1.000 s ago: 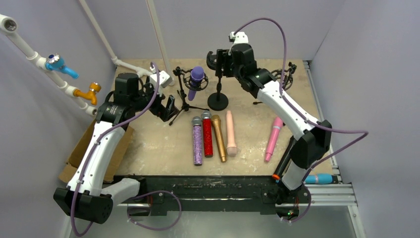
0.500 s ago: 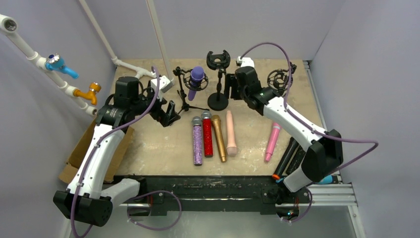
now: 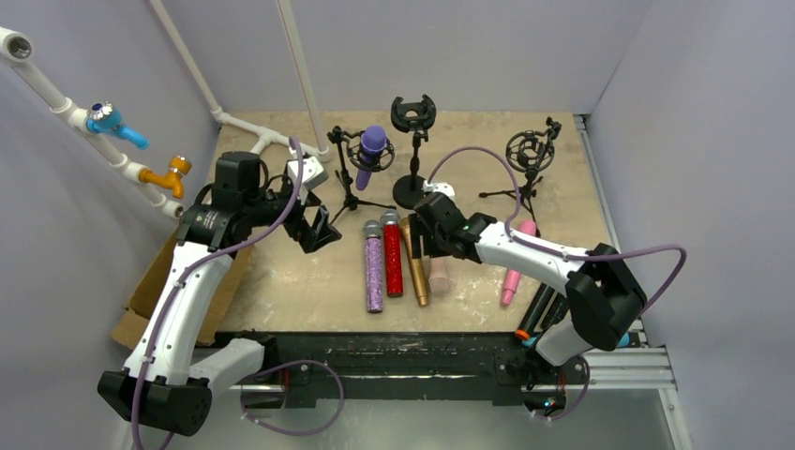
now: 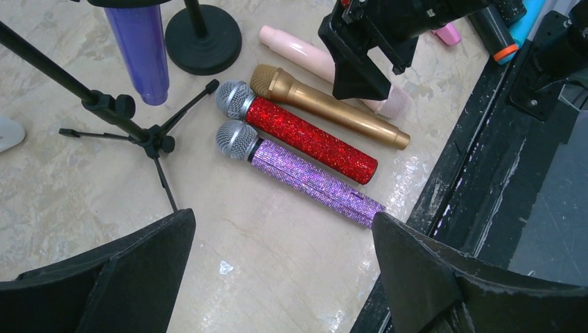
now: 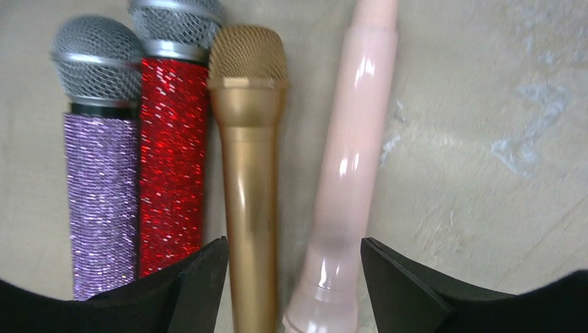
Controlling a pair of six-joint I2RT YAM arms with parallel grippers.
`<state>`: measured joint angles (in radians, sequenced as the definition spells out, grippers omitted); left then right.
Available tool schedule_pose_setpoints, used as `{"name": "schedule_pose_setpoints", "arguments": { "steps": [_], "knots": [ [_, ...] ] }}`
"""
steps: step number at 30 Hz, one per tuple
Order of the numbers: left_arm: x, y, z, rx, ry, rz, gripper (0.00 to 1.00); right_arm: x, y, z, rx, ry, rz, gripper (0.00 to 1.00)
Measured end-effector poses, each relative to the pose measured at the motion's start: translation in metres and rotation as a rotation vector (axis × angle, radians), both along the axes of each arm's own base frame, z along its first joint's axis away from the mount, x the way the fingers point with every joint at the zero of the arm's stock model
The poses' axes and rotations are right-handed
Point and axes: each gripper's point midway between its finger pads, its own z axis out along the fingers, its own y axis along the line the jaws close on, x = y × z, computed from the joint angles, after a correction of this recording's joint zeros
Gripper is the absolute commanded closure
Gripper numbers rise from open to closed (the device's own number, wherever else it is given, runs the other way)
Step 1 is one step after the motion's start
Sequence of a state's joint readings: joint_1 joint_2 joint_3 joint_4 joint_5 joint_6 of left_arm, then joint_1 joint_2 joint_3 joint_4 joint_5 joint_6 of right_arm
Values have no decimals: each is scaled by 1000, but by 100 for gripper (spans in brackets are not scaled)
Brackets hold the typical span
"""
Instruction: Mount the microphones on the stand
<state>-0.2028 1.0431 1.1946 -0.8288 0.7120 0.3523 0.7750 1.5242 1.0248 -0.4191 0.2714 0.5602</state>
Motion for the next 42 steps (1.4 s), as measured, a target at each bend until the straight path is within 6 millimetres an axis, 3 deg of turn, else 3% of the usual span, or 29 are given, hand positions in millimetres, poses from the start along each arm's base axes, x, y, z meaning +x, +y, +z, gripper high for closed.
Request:
{"name": "schedule_pose_setpoints", "arguments": {
  "steps": [3, 16, 18, 23, 28, 32, 37, 40, 42],
  "knots": [
    [-3, 0, -1, 3, 6, -10, 0, -10, -8, -17, -31, 41, -24, 30],
    [-6, 0, 0, 7, -8, -29, 0, -31, -29, -53, -55, 102, -93, 38],
    [-7, 0, 0, 7, -11, -30, 0, -34, -31, -59, -54, 111, -98, 46],
    [-8, 0, 2, 6, -16, -30, 0, -34, -31, -66, -48, 119, -114, 77],
    [-9, -1, 3, 8, -32, -52, 0, -36, -33, -62, -44, 118, -129, 91],
    [-14, -2, 7, 21, -66, -104, 0, -37, -34, -33, -22, 93, -120, 97],
    [-22, 2, 14, 86, -173, -196, 0, -22, -12, 53, 130, -35, -62, 97],
    [-31, 3, 26, 139, -253, -285, 0, -28, -2, 93, 217, -74, 9, 97],
    [-40, 1, 38, 177, -348, -364, 0, -36, 1, 108, 257, -82, 56, 97]
  ]
}}
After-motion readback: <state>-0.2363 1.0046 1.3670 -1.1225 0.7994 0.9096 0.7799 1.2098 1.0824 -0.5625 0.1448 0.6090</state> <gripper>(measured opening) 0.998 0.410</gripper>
